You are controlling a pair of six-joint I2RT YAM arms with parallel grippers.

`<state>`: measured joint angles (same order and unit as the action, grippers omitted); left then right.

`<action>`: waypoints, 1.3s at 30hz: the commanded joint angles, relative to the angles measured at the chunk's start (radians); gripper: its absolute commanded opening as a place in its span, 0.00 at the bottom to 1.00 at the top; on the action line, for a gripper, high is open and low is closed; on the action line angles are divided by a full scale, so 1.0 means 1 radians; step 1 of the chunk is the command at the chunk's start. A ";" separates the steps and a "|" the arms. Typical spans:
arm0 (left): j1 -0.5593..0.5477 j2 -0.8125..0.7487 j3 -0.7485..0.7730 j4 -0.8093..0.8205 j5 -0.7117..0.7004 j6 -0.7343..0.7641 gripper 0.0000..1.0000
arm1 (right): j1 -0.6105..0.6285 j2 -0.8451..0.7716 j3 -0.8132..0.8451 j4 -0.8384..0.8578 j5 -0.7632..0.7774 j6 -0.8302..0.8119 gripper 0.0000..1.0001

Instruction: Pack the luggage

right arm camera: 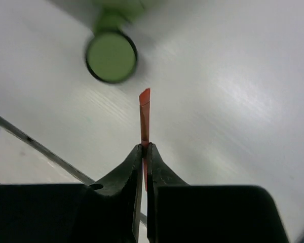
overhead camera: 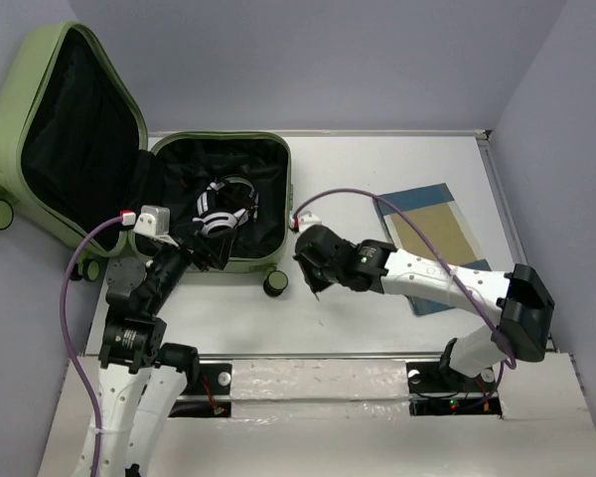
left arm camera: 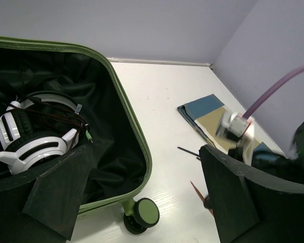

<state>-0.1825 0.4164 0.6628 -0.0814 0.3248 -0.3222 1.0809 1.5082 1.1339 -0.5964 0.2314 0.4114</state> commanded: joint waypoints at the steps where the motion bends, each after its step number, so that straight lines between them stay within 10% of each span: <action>1: -0.003 -0.004 0.044 0.028 0.016 0.009 0.99 | -0.015 0.090 0.267 0.184 0.061 -0.055 0.07; 5: -0.003 -0.005 0.043 0.023 0.013 0.011 0.99 | -0.081 0.243 0.570 0.231 0.030 -0.065 0.07; 10: -0.012 -0.014 0.044 0.015 0.010 0.012 0.99 | -0.208 0.396 0.765 0.199 -0.067 -0.014 0.70; 21: -0.060 -0.041 0.047 0.005 -0.012 0.015 0.99 | -0.503 -0.054 0.006 0.198 -0.090 -0.025 0.51; 39: -0.060 -0.034 0.049 0.006 -0.012 0.018 0.99 | -0.579 0.101 -0.109 -0.049 -0.012 -0.065 0.46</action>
<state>-0.2367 0.3832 0.6647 -0.1024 0.3058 -0.3161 0.5087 1.6627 1.0771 -0.6003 0.1913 0.3119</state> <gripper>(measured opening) 0.990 0.463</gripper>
